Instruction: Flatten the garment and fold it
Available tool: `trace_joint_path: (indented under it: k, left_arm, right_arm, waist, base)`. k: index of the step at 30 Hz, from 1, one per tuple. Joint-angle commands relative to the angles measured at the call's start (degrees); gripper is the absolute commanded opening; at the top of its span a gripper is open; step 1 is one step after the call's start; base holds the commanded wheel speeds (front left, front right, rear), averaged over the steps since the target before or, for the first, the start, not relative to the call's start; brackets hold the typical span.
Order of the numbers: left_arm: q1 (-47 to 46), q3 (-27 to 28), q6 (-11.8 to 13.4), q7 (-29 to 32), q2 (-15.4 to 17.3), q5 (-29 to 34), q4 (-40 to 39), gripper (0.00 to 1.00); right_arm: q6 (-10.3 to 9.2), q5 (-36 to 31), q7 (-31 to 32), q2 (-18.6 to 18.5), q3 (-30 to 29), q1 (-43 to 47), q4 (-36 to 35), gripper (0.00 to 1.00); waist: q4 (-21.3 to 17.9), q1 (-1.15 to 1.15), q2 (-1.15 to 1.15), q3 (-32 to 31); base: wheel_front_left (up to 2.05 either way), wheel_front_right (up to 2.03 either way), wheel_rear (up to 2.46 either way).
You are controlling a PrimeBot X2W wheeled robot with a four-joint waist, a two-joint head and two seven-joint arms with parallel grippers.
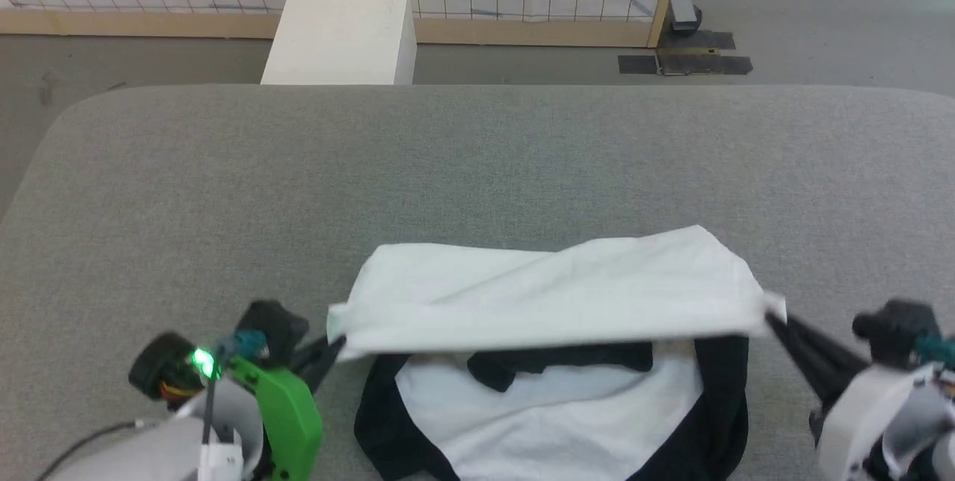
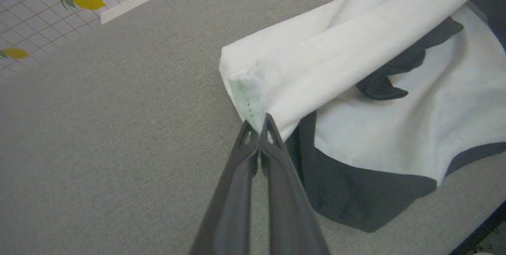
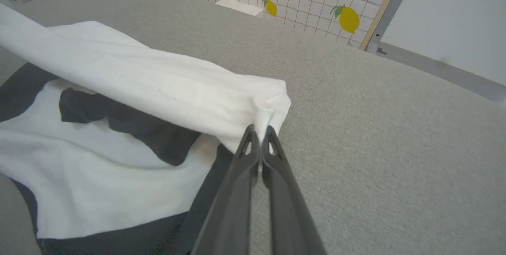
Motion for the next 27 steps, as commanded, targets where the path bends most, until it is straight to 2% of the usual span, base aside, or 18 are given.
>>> trace_joint_path:
  k: [1, 4, 11, 17, 18, 19, 20, 24, 27]
  left_arm:
    - [1.8, -0.2, 0.2, -0.1, -0.7, -0.7, 0.7, 0.00]
    - [3.8, -0.9, -0.8, 0.7, -2.0, 0.7, 3.8, 0.00]
    - [8.3, -1.4, -5.2, -0.2, -7.9, -0.5, 12.5, 0.00]
    - [10.5, -1.5, -6.5, -2.0, -9.8, -0.4, 16.3, 0.00]
    - [10.9, -1.4, -6.3, -2.4, -9.9, -0.5, 16.5, 0.00]
    - [11.2, -1.0, -5.9, -3.2, -10.0, -0.7, 16.6, 0.41]
    - [11.4, -0.5, -5.3, -4.3, -10.1, -0.6, 16.5, 1.00]
    - [12.0, 1.6, -1.9, -8.5, -10.0, -0.1, 14.9, 1.00]
    - [12.0, 4.3, 2.1, -12.7, -9.5, 1.1, 13.1, 1.00]
  right_arm:
    - [-0.10, -0.6, 0.4, 0.9, -0.4, 2.5, -0.4, 0.00]
    - [-0.10, -0.9, 0.6, 2.6, -1.1, 6.2, 0.3, 0.00]
    - [-0.10, -0.6, -0.1, 5.1, -0.1, 12.7, 5.3, 0.00]
    - [-0.10, -0.8, -0.8, 6.1, 1.5, 15.3, 6.7, 0.00]
    - [-0.10, -0.7, -0.9, 6.2, 1.4, 15.3, 6.5, 0.28]
    - [-0.10, -0.8, -0.8, 6.2, 1.2, 15.2, 6.0, 0.75]
    - [-0.10, -0.9, -0.5, 6.1, 1.0, 15.1, 5.5, 1.00]
    - [-0.10, -0.6, 1.2, 5.0, -1.7, 14.5, 1.0, 1.00]
    - [-0.10, -0.3, 2.6, 3.9, -5.4, 13.5, -3.8, 1.00]
  waist:
    - [0.2, 0.01, 0.00, 0.4]
    - [0.3, 0.01, 0.00, 1.0]
    - [1.0, 0.01, 0.00, 1.5]
    - [1.1, 0.01, 0.00, 0.2]
    - [1.0, 0.01, 0.00, -0.1]
    - [0.9, 0.01, 0.00, -0.6]
    - [0.8, 0.01, 0.00, -0.9]
    - [0.9, 0.01, 0.00, -2.2]
    - [1.2, 0.01, 0.00, -2.7]
  base:
    - [0.00, 0.00, 0.00]
    - [0.00, 0.00, 0.00]
    - [0.00, 0.00, 0.00]
    - [0.00, 0.00, 0.00]
    - [0.00, 0.00, 0.00]
    - [0.00, 0.00, 0.00]
    - [0.00, 0.00, 0.00]
    - [0.00, 0.00, 0.00]
    - [0.00, 0.00, 0.00]
